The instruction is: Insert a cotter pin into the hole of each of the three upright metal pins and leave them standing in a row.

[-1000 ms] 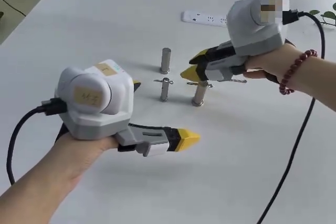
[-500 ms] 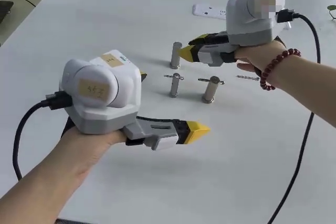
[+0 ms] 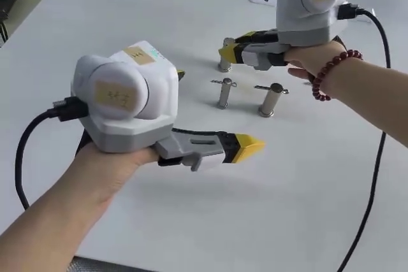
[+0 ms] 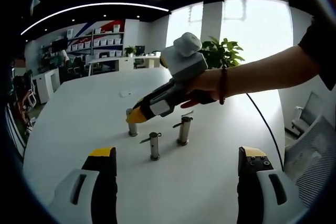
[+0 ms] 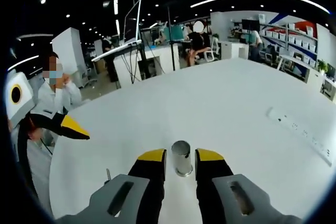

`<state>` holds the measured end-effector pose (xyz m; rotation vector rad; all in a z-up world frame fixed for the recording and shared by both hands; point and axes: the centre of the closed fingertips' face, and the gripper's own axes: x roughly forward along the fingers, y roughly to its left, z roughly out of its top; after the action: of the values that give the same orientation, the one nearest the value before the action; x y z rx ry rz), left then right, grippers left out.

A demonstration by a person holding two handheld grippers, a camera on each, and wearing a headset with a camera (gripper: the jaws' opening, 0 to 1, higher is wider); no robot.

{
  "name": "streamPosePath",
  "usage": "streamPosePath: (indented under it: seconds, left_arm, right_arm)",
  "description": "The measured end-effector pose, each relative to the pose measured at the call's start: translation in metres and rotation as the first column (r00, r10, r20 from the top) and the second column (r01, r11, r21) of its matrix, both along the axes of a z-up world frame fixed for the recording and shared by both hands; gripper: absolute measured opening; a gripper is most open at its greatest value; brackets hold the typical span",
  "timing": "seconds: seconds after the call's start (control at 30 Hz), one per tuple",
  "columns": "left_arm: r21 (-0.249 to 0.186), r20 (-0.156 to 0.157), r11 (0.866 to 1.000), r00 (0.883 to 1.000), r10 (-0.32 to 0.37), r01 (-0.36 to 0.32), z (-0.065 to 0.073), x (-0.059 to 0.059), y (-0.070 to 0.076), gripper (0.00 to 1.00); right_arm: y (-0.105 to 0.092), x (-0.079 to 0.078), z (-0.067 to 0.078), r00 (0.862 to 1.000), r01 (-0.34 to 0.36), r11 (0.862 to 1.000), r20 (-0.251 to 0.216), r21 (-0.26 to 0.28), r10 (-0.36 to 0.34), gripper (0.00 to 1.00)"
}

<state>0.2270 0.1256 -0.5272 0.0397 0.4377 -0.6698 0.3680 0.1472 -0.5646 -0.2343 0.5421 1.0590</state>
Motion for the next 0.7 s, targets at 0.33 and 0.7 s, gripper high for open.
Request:
streamPosePath:
  seconds: [0.33,0.7]
  left_arm:
    - [0.001,-0.009,1.000,1.000,0.004,-0.004,-0.0026,0.0010,0.0017,0.95]
    - [0.012,-0.009,1.000,1.000,0.009,-0.008,-0.0027,0.0020,0.0039,0.95]
  right_arm:
    - [0.0076,0.0060,-0.0032,1.000,-0.005,1.000,0.002,-0.008,0.005,0.11]
    - [0.0087,0.0087,-0.0028,0.999,-0.020,0.999,0.032,-0.042,0.021,0.08]
